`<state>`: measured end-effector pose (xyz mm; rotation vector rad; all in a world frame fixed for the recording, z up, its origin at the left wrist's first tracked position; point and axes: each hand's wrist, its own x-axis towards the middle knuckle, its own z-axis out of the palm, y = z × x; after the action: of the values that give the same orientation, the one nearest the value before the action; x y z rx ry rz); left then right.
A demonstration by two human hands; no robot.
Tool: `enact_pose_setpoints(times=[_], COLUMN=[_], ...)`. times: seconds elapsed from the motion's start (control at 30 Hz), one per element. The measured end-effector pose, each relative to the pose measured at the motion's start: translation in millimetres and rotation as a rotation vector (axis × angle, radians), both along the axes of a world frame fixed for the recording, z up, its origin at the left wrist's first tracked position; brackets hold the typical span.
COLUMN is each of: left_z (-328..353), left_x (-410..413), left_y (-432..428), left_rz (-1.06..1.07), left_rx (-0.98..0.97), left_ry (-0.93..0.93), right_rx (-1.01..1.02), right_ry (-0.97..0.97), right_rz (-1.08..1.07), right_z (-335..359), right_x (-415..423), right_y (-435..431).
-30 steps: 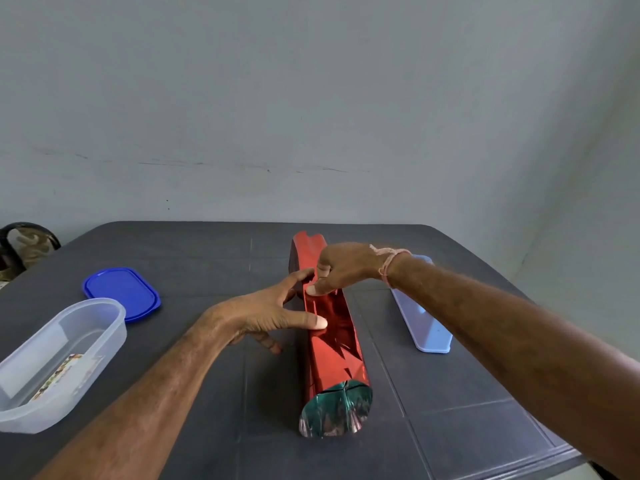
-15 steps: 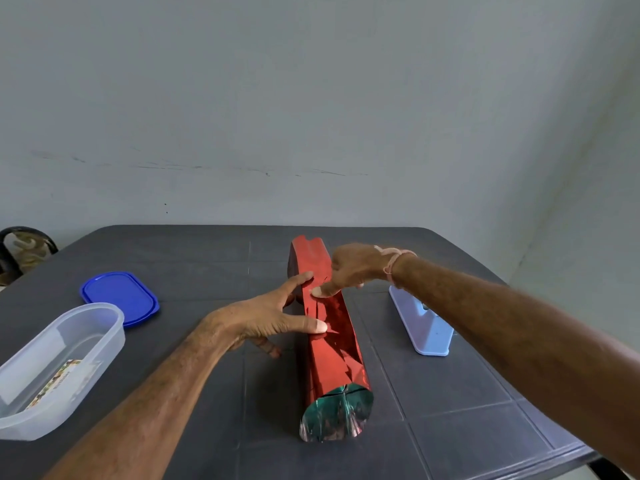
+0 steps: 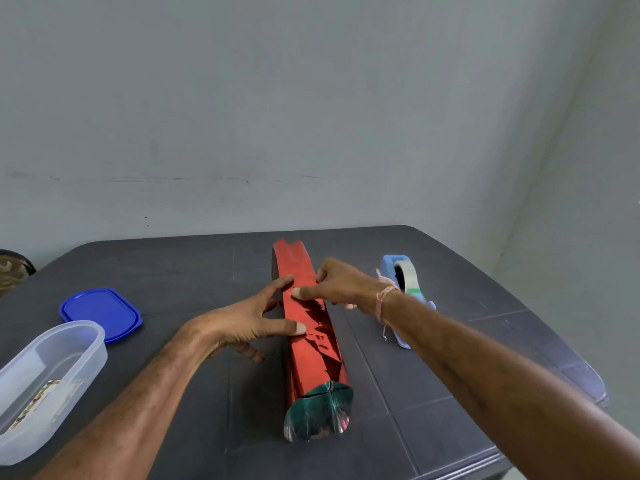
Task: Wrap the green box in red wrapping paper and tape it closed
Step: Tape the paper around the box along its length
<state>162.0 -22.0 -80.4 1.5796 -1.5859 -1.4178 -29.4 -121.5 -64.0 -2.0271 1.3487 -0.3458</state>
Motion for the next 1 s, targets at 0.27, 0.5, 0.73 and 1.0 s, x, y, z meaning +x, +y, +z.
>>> enact_pose_setpoints(times=[0.27,0.5,0.73,1.0], left_z=[-3,-6,-6,-6], left_x=[0,1,2,2], left_y=[2,2,1,1], left_rz=[0.000,-0.013,-0.025,-0.024], left_rx=[0.003,0.000,0.006,0.023], left_ry=[0.045,0.083,0.103,0.127], right_rx=[-0.233,-0.209,0.101,0.228], right_ry=[-0.432,-0.357,-0.431,-0.554], right_rz=[-0.310,-0.775,-0.727,-0.758], right_z=[-18,-31,-35,-21], right_x=[-67,-166,-168,-163], right_y=[32,28,11,19])
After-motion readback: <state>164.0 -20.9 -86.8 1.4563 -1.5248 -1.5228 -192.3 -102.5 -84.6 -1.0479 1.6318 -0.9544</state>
